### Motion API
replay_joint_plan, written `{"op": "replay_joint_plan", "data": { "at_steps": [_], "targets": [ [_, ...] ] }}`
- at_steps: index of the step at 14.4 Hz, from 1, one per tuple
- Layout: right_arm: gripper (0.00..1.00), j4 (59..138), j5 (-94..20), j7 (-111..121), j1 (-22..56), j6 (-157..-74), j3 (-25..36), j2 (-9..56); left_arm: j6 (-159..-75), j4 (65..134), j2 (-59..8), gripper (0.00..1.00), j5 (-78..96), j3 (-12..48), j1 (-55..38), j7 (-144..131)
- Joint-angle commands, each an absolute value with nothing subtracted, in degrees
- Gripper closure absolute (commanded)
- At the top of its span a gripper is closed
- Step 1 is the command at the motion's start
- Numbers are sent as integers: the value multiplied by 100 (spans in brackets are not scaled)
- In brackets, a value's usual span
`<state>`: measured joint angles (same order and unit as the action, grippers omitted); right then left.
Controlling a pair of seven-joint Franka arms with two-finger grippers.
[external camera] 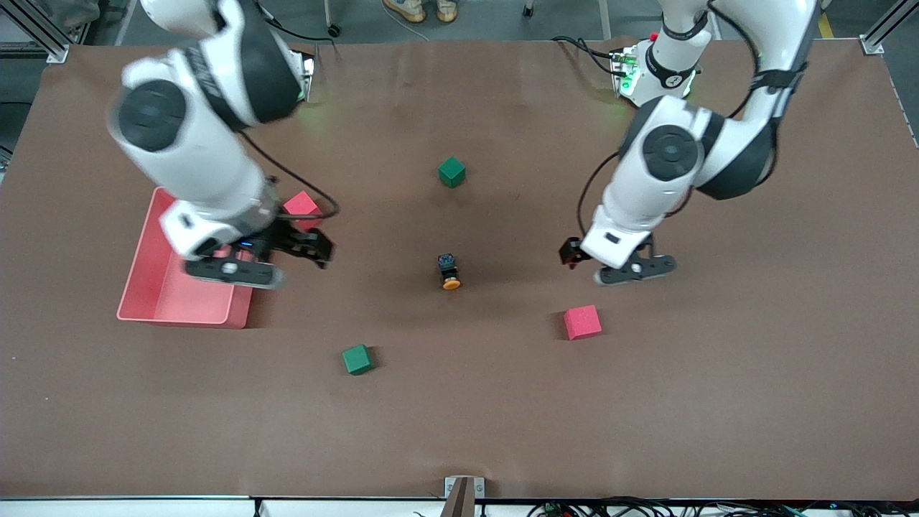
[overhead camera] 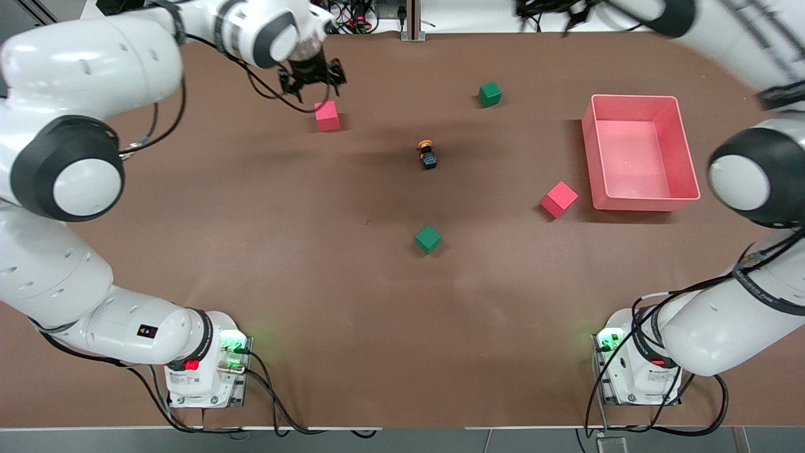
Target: Place and upright button with both arms
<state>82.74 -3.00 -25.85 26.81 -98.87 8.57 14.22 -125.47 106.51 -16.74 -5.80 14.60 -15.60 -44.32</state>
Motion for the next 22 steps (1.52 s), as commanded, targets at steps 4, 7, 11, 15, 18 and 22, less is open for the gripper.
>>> {"op": "replay_joint_plan", "data": {
  "at_steps": [4, 7, 11, 15, 18, 22],
  "targets": [
    [0, 8569, -255, -1171, 1513, -8983, 738, 414, -12762, 9460, -2810, 0, -747, 1441, -2179, -5517],
    [0, 8779, 9, -364, 986, -8991, 738, 115, -12762, 8739, -3434, 0, -738, 1407, -2609, -6001],
    [0, 9000, 9, 51, 563, -9000, 729, -61, -12788, 7806, -4244, 0, -738, 1362, -3101, -6503],
    [0, 9009, 9, 351, 396, -9009, 729, -88, -12806, 7420, -4718, 0, -738, 811, -3803, -6495],
    [0, 9017, 9, 351, 404, -9000, 729, -132, -12823, 7102, -5097, 0, -712, 107, -4489, -6530],
    [0, 9035, 9, 343, 404, -9017, 721, -132, -13156, 7102, -5317, 1, -686, 62, -4562, -6539]
  ]
}}
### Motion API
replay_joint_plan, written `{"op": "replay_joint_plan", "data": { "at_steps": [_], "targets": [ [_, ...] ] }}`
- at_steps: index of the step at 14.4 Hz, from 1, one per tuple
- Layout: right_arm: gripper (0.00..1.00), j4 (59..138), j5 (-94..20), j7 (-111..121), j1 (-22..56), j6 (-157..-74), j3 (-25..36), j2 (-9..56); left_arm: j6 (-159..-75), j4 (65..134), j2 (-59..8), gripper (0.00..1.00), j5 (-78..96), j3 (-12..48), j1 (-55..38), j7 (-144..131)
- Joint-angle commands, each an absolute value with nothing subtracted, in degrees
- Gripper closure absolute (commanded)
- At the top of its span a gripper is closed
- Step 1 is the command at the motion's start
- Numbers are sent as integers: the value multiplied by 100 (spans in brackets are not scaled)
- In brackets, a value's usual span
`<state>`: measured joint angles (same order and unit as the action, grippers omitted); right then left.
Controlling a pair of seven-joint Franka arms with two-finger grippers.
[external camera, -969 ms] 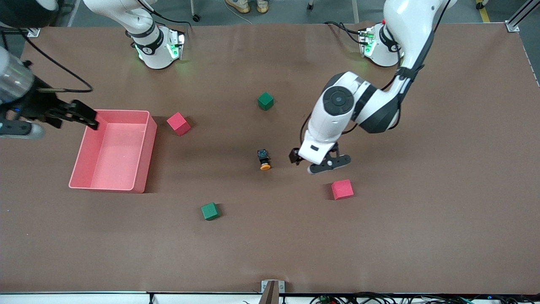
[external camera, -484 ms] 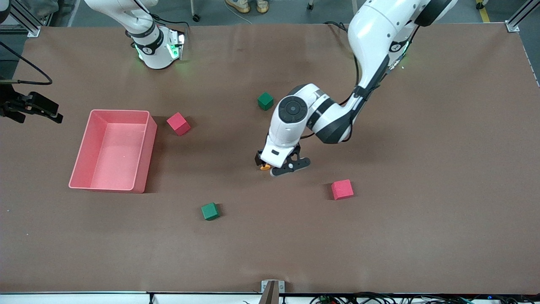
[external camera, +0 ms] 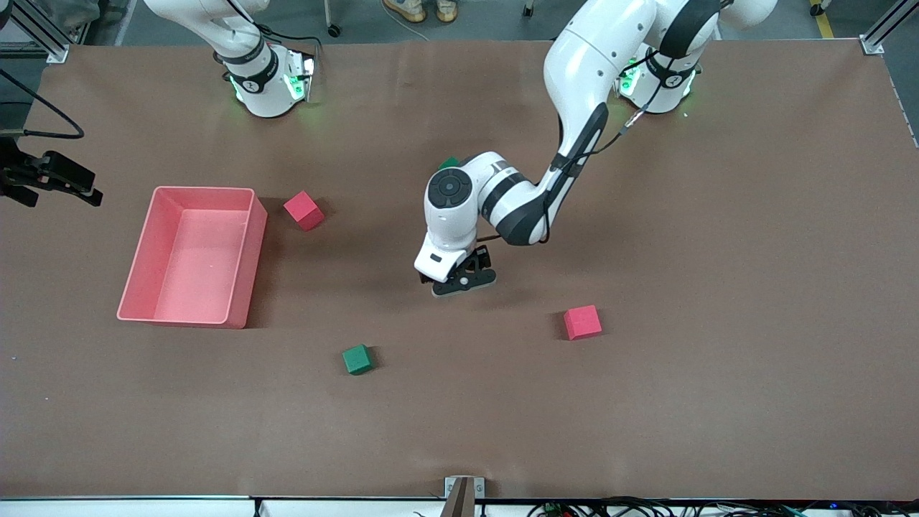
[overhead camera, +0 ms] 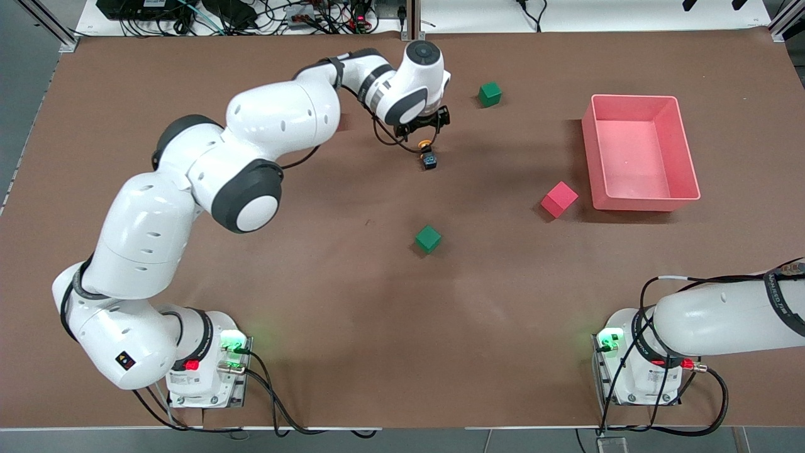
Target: Place and upright button with both arms
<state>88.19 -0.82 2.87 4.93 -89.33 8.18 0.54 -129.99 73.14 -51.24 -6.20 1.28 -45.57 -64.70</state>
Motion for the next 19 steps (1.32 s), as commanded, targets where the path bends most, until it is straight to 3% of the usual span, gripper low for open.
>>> {"op": "replay_joint_plan", "data": {
  "at_steps": [1, 11, 15, 19],
  "targets": [
    [0, 9035, 9, 343, 404, -9018, 721, -141, -13244, 7110, -5335, 1, -686, 70, -4562, -6539],
    [0, 9439, -9, 369, 396, -9132, 721, -422, -13254, 7137, -5502, 3, -555, 149, -4676, -6530],
    [0, 9589, -9, 369, 387, -9211, 729, -448, -13254, 7137, -5572, 11, -378, 176, -4676, -6513],
    [0, 9554, -44, 360, 395, -9237, 729, -448, -13254, 7137, -5572, 27, -369, 176, -4667, -6513]
  ]
}}
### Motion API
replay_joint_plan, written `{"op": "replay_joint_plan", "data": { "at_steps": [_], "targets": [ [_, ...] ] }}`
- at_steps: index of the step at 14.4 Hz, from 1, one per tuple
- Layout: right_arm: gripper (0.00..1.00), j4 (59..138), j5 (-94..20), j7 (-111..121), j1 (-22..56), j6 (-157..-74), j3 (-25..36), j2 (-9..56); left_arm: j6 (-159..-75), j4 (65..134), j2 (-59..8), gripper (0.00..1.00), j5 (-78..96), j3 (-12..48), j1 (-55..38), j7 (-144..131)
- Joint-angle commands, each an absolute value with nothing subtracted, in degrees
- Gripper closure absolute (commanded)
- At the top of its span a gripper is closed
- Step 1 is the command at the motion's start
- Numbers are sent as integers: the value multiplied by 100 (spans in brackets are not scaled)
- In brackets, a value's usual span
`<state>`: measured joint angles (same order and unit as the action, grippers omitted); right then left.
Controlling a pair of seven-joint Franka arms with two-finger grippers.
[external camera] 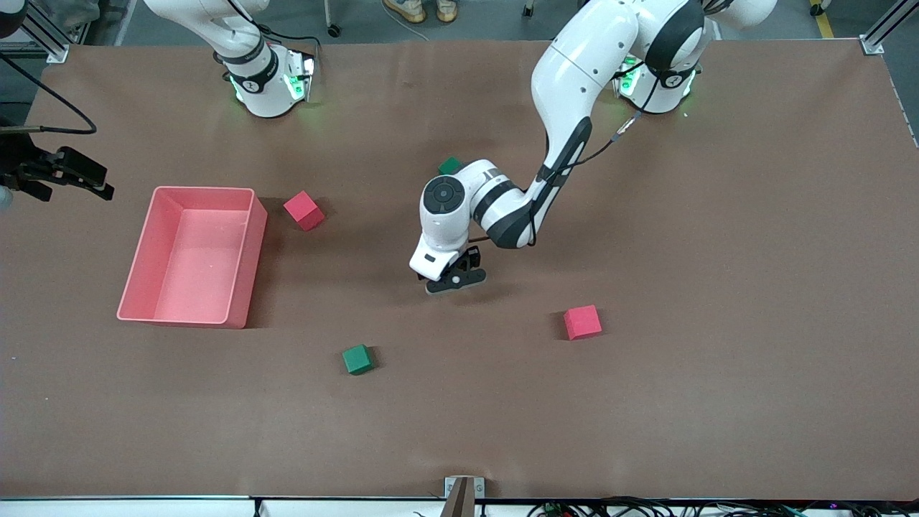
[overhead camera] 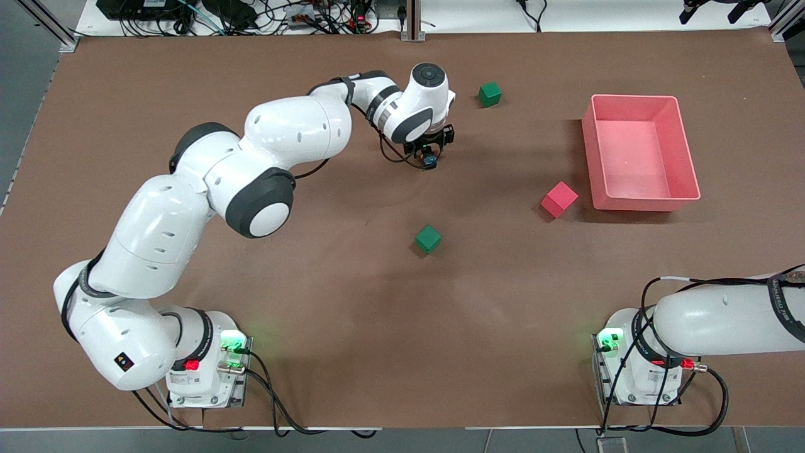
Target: Place and upright button with both arms
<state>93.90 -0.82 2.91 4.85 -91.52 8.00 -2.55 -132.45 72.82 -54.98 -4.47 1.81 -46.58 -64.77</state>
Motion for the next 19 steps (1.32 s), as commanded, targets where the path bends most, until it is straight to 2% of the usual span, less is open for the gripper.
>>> {"op": "replay_joint_plan", "data": {
  "at_steps": [1, 6, 12, 19],
  "targets": [
    [0, 9554, -61, 360, 404, -9246, 721, -448, -13254, 7128, -5572, 33, -369, 176, -4667, -6513],
    [0, 9536, -70, 360, 466, -9246, 686, -413, -13306, 7128, -5581, 55, -360, 176, -4667, -6565],
    [0, 9536, -70, 360, 545, -9500, 677, -378, -13298, 7128, -5537, 98, -369, 150, -4650, -6776],
    [0, 9536, -70, 360, 492, -9483, 703, -378, -12500, 7128, -5073, 100, -387, 88, -4465, -6776]
  ]
}}
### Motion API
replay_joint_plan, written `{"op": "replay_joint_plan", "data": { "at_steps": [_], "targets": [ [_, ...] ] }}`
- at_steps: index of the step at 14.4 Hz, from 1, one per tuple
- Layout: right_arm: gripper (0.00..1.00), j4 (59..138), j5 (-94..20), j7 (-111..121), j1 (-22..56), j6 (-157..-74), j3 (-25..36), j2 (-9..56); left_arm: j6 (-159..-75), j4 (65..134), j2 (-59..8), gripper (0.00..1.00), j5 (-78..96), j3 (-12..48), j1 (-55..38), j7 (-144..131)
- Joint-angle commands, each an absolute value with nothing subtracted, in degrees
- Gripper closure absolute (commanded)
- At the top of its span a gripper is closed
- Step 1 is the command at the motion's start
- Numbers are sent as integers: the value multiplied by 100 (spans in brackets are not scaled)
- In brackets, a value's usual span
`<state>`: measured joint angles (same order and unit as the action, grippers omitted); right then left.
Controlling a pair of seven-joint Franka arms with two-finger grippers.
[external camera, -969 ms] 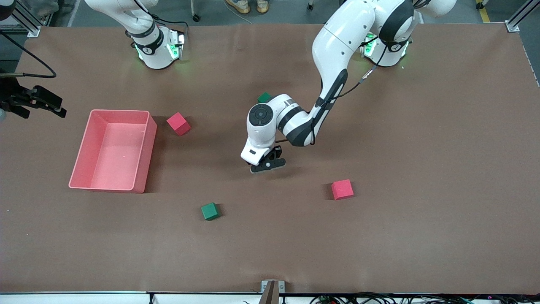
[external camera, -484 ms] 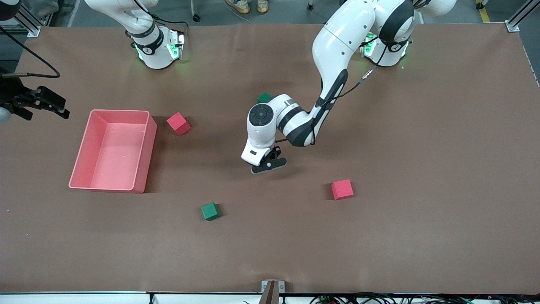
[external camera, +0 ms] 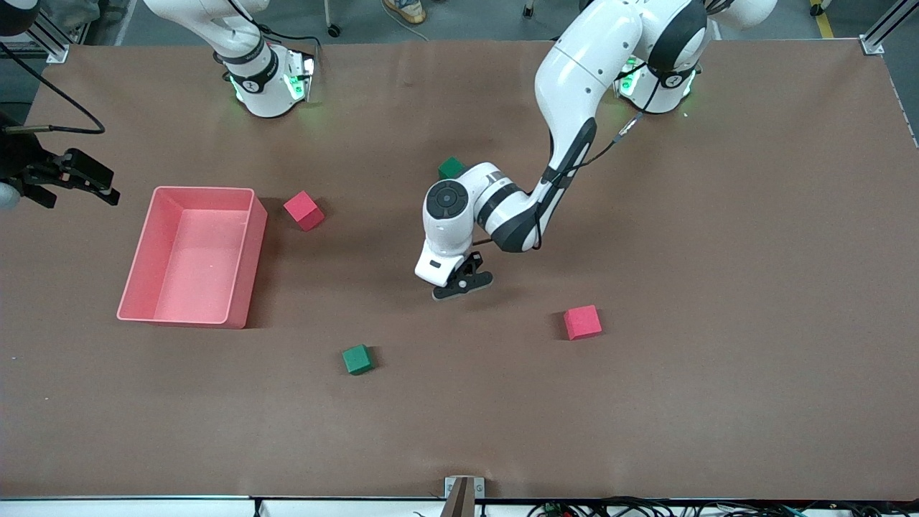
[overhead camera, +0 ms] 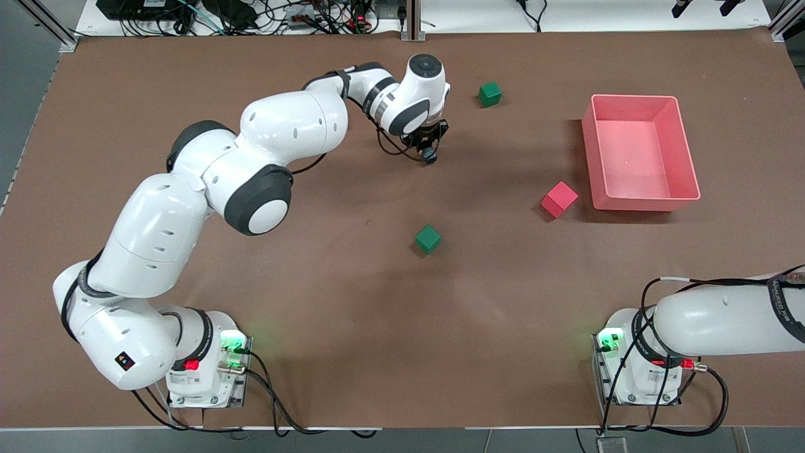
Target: Place and upright button with both arms
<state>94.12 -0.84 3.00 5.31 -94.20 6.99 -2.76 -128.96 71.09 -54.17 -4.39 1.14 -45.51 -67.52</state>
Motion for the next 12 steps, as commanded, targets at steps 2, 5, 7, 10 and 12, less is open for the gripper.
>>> {"op": "replay_joint_plan", "data": {
  "at_steps": [2, 5, 7, 10, 12],
  "targets": [
    [0, 9536, -70, 360, 492, -9475, 712, -378, -12209, 7137, -4879, 100, -378, 88, -4430, -6802],
    [0, 9536, -70, 360, 483, -9518, 721, -369, -11534, 7277, -4414, 100, -378, 97, -4184, -7163],
    [0, 9536, -70, 369, 449, -9519, 721, -369, -10866, 7373, -3966, 100, -369, 97, -3974, -7146],
    [0, 9536, -70, 422, 396, -9466, 729, -378, -10775, 8214, -3009, 100, -360, 123, -3552, -7058],
    [0, 9545, -70, 431, 396, -9448, 729, -369, -10775, 8979, -2297, 100, -378, 132, -3192, -6831]
  ]
}}
